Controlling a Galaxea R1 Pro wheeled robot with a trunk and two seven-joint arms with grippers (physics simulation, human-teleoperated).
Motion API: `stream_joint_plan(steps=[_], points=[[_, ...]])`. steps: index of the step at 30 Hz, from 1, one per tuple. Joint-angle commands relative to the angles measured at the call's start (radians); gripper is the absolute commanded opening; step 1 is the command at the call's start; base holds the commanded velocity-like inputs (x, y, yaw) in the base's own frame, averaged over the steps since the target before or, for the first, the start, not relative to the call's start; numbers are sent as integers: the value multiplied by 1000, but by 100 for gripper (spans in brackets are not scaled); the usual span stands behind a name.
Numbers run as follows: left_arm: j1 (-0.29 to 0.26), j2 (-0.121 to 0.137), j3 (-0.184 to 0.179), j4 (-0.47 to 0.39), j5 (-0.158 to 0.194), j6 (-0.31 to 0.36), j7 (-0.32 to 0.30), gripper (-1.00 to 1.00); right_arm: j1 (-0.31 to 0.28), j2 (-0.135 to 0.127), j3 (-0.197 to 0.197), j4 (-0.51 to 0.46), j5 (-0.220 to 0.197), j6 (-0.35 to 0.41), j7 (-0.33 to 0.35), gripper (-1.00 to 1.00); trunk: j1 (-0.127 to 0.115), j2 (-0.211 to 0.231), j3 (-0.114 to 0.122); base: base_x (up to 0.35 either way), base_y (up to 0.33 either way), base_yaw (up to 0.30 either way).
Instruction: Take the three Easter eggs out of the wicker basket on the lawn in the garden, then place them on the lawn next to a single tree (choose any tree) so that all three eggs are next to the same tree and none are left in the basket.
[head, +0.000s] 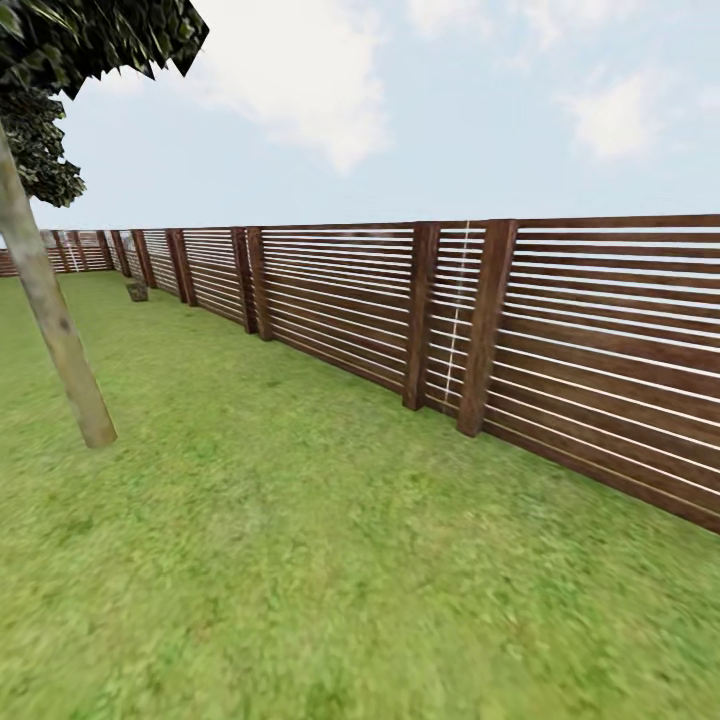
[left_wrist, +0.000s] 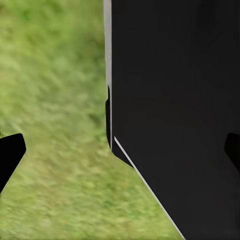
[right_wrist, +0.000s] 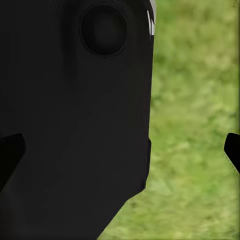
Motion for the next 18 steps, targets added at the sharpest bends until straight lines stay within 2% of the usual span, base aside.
stream_joint_plan(steps=[1, 12, 18], points=[[0, 0, 1, 0, 1, 0, 0, 100, 0, -1, 0, 1, 0, 6, 1, 100, 0, 0, 0, 46, 0, 0], [0, 1, 0, 0, 0, -1, 0, 100, 0, -2, -1, 1, 0, 1, -1, 100, 0, 0, 0, 13, 0, 0], [0, 0, -1, 0, -2, 2, 0, 100, 0, -1, 2, 1, 2, 0, 1, 100, 0, 0, 0, 292, 0, 0]])
